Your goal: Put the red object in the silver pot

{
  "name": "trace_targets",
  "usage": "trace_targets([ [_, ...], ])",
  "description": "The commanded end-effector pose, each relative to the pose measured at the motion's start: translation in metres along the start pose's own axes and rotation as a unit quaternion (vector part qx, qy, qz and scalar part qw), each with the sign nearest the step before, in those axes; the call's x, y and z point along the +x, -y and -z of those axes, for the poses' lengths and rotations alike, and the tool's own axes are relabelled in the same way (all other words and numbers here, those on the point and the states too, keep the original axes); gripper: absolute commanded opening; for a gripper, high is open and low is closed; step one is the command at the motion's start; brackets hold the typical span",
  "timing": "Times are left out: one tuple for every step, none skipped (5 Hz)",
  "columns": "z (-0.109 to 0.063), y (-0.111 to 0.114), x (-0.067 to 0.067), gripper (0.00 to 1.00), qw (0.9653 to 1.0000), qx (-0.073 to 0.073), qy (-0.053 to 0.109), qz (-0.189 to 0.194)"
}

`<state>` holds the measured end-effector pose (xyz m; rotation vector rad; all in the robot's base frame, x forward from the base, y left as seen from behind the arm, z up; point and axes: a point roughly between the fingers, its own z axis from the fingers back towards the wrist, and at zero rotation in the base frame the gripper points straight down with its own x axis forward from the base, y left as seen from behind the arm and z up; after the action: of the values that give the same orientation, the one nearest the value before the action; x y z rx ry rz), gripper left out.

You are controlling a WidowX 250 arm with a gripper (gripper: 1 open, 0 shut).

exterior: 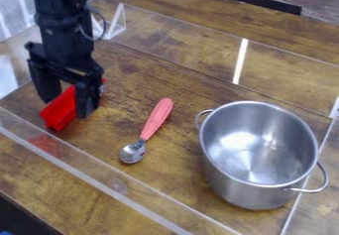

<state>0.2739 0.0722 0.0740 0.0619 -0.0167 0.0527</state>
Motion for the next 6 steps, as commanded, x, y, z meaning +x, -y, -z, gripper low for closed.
trace_targets([
  [0.006,-0.010,0.002,1.00,0.9998,0.004,0.010,-0.014],
  [0.016,-0.010,0.002,0.00,0.9999,0.003,0.004,-0.015],
  [0.006,-0.004,0.004,0.00,0.9998,0.003,0.008,-0.017],
  [-0.028,0.008,0.009,0.00,0.9995,0.014,0.025,-0.014],
  [-0.071,0.038,0.026,0.00,0.9988,0.012,0.047,-0.003],
  [-0.090,0.076,0.051,0.00,0.9972,-0.005,0.065,0.036],
])
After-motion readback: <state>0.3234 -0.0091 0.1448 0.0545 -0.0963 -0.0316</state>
